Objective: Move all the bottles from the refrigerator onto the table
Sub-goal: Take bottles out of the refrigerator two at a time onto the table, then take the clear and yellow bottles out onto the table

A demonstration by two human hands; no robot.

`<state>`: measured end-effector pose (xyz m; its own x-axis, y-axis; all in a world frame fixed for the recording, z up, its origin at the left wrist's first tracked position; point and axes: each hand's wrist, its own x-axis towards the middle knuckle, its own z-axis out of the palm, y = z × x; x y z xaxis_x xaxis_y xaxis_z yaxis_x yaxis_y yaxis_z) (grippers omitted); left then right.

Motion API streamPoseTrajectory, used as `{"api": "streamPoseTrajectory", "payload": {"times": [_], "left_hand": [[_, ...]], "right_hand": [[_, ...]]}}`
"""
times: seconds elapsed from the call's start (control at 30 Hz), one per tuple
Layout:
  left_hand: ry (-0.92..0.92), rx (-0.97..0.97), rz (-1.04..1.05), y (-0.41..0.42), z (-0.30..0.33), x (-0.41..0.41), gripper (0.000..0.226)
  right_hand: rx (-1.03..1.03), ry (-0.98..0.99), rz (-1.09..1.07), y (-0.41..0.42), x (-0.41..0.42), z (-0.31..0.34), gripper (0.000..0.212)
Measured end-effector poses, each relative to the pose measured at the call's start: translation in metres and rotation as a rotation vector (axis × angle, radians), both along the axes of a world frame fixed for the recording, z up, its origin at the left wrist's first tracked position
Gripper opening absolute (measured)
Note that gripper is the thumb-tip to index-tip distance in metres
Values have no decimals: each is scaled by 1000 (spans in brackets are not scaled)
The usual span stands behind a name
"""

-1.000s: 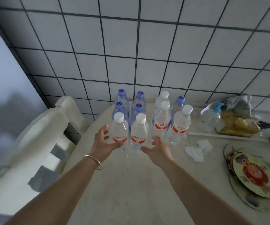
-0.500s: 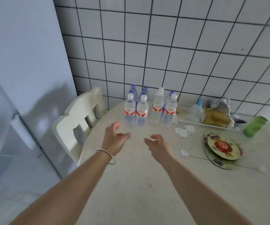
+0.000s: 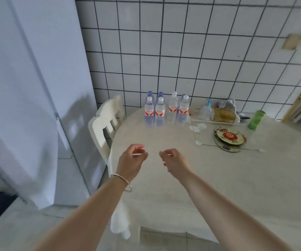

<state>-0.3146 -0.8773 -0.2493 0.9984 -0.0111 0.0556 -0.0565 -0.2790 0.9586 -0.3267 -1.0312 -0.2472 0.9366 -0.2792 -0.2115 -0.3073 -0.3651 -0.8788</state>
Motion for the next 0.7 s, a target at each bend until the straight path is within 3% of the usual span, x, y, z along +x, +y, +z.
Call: {"api": "streamPoseTrajectory", "payload": {"times": [0.27,0.7], "left_hand": [[7,-8,-131,81,-3,-102,19],[-35,-164,105,217,11,-204,23]], "right_hand": [[14,-69,-71,78,-107,-3,14],[11,-130,173,218,-198,24,8]]}}
